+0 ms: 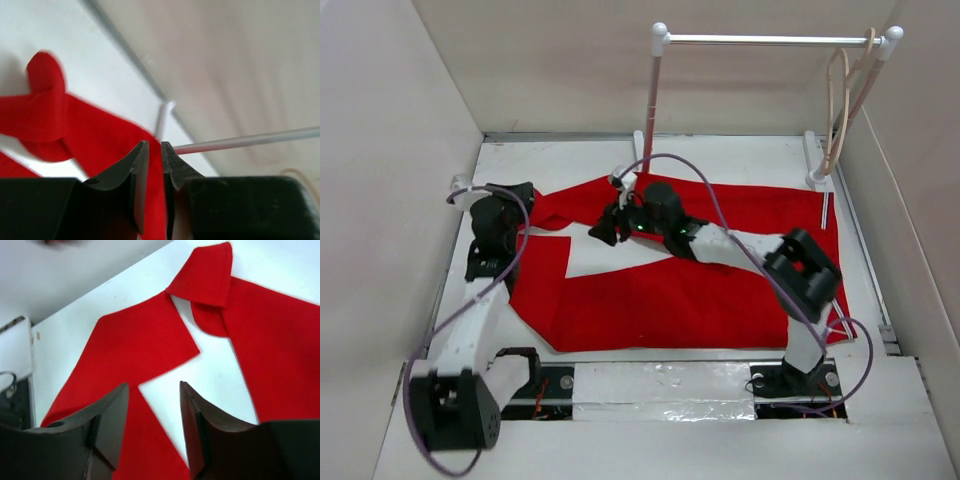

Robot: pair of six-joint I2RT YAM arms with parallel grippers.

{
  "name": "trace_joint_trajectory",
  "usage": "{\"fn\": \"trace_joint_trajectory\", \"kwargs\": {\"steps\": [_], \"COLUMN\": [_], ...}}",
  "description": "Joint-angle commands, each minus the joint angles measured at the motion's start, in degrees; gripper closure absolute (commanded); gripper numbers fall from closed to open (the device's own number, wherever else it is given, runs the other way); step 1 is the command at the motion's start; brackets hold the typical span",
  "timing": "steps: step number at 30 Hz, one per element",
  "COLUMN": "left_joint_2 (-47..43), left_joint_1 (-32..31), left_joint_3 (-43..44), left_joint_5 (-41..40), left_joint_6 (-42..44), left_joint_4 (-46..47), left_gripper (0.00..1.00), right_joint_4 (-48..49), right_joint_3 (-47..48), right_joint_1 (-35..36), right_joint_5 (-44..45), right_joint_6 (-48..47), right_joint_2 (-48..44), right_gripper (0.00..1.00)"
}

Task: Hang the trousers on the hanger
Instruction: Flatten out the trousers at the center of the board.

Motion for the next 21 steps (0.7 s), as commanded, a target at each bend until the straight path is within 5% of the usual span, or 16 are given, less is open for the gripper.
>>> {"fn": "trace_joint_trajectory", "kwargs": {"steps": [1,4,6,8,11,16,21], "left_joint_2": [-10.3,-12.5,-7.2,-2.0,1.9,12.4,20.7], "left_joint_1": [0.3,0.3,0.3,0.3,0.3,-0.3,-0.8], "left_joint_3": [-4.5,-6.6,-5.4,-3.4,-3.6,7.4,19.1], "left_joint_5": [-1.2,0.4,0.1,-0.5,-0.5,-8.7,-18.8], "left_joint_6": [2.4,3.9,5.4,5.9,4.7,6.8,12.5], "left_joint_4": [-1.3,-2.8,-7.0,-7.5,-3.7,-6.9,-16.0], "left_gripper": [0.85,0.65,0.64,0.65,0.64,0.61,0.49], "right_joint_4": [2.6,0.9,8.2,16.8,14.5,6.6,3.8], "right_joint_3": [12.7,23.2,19.8,10.9,2.9,-6.5,-16.9], "right_joint_1": [-0.3,-0.3,-0.3,-0.3,-0.3,-0.3,0.3], "right_joint_5": [-6.8,-12.9,-14.5,-10.3,-5.5,-3.3,-0.2], "right_joint_6": [4.6,6.6,10.7,12.3,7.6,0.5,-3.4], "right_joint_2": [10.4,21.2,21.1,15.7,8.9,-4.8,-15.5], "right_gripper": [0.44,0.4,0.44,0.46,0.48,0.7,0.63]}}
